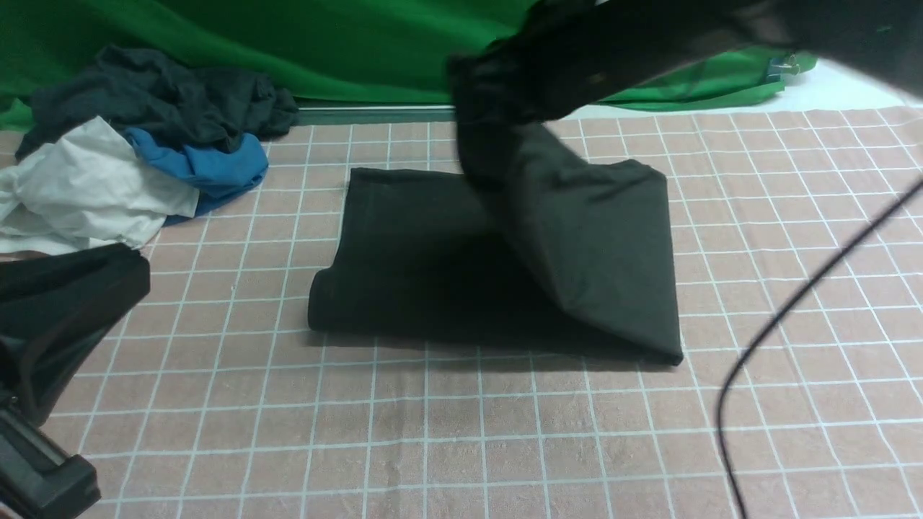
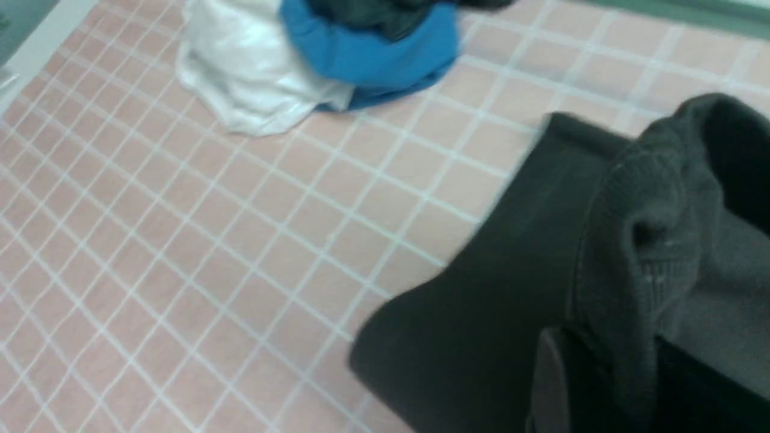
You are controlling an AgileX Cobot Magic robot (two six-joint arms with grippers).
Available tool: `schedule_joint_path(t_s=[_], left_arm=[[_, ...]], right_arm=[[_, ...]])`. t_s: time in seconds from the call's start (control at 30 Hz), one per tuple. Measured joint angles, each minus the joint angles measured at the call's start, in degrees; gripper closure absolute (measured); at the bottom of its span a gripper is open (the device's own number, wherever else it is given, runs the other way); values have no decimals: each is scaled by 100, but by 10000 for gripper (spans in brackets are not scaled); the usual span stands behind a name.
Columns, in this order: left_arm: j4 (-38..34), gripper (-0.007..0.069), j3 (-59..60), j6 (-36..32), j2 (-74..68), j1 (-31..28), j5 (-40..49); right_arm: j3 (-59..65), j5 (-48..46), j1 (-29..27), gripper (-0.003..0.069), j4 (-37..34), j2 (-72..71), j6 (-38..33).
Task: Fold a long-sleeved shirt over a pink coffee tablecloth.
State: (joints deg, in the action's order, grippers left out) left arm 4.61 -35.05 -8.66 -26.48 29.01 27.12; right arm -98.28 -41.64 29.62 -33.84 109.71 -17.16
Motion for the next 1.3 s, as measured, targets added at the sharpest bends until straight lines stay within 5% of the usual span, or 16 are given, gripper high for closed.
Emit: schedule_joint_path(t_s=[0.73,0.8,0.97,1.07,1.13,1.27,1.3], left_arm=[[45,608,0,22,0,0,57],[45,608,0,22,0,0,57],[45,608,0,22,0,0,57],[45,608,0,22,0,0,57],[45,608,0,22,0,0,57],[103,608,0,22,0,0,57],[120,608,0,22,0,0,57]], right_arm=[[-1032,308,702,564,-565,1491,1],[-1032,431,749,527,-600,1512,8],[-1070,508,874,248,-932,1476,14],[-1118,152,853,190,-886,1303,3],[-1146,-89,798,202,-730,1146,3],[-1157,-672,582,342,304,700,98],[-1164,-889,518,438,943,592,429]])
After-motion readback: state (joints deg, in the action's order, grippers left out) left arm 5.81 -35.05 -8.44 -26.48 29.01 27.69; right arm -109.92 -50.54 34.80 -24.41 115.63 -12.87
